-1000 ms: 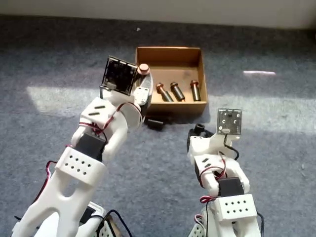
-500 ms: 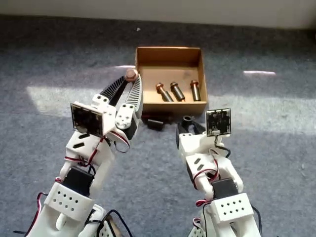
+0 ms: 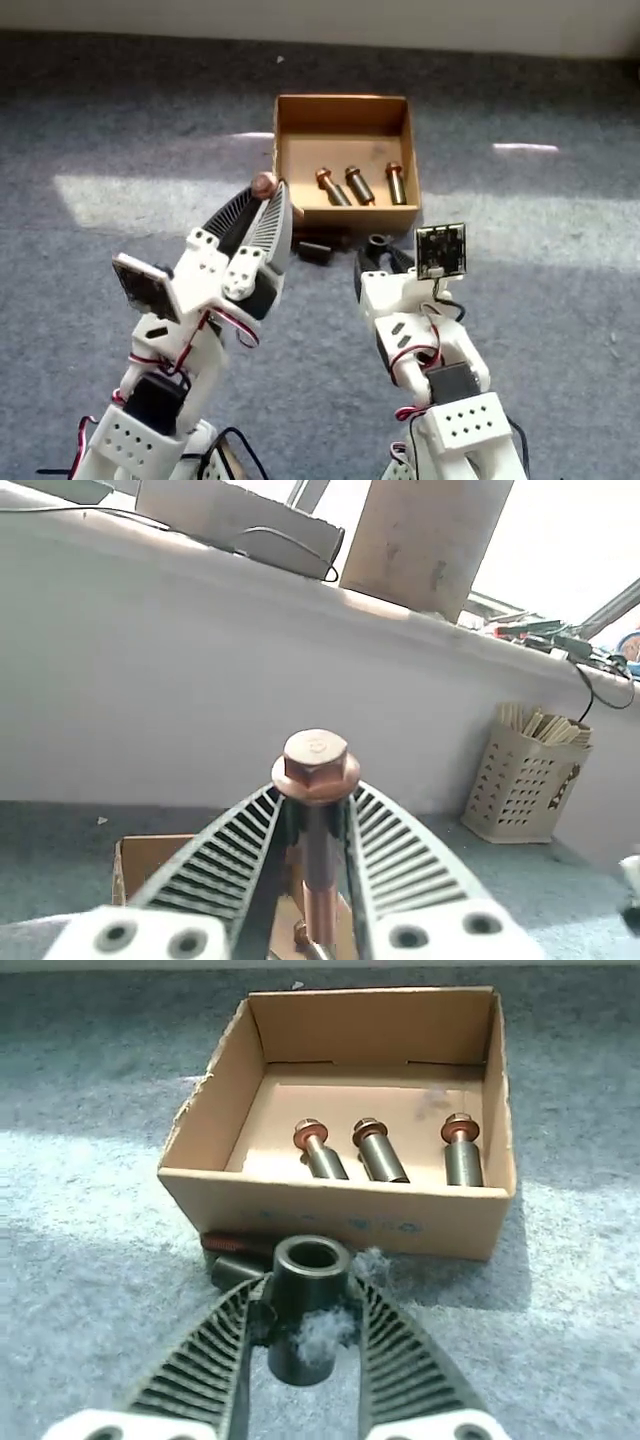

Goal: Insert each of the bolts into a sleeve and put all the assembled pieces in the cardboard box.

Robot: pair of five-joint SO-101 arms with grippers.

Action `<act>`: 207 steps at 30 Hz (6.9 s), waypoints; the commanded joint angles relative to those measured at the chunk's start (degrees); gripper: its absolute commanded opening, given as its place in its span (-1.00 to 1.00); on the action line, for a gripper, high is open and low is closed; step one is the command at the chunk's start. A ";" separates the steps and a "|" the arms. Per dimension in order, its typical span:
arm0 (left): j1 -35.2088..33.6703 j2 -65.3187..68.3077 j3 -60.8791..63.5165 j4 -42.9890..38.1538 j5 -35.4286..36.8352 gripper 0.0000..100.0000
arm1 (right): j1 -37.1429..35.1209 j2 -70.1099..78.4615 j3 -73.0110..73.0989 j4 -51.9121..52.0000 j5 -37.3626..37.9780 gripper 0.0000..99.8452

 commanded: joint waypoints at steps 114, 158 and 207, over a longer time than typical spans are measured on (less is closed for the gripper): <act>6.29 -14.99 3.65 15.56 -16.53 -0.75 | -2.42 -1.10 15.87 -41.89 31.12 -0.99; -25.80 -14.90 15.25 57.58 -22.51 -0.99 | 9.89 -0.66 -13.76 13.76 15.30 -0.99; -25.71 -14.99 15.25 73.23 -22.42 -0.99 | 9.63 85.49 -92.09 20.53 15.03 -0.99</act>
